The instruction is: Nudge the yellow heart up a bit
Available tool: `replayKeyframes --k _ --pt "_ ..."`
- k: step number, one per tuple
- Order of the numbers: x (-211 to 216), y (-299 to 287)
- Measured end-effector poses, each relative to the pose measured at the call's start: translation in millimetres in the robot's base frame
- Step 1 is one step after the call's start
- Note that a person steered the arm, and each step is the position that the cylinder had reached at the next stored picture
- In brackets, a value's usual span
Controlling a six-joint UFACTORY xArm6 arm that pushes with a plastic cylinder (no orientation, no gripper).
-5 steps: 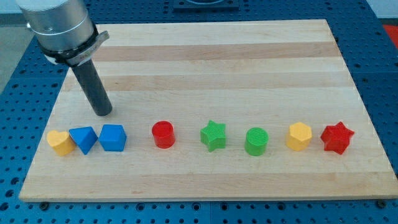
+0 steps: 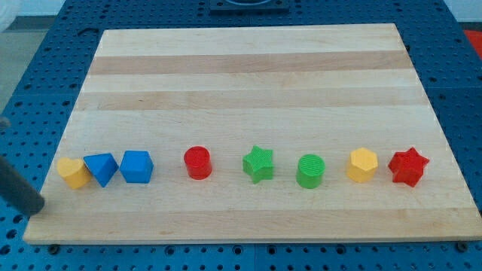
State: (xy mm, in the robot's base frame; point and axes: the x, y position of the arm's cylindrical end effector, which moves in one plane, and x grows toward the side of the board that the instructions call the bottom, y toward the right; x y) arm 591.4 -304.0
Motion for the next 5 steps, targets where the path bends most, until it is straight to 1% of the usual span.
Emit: replayKeyframes --k 3,5 --pt "-5 18" --pt "-5 46"
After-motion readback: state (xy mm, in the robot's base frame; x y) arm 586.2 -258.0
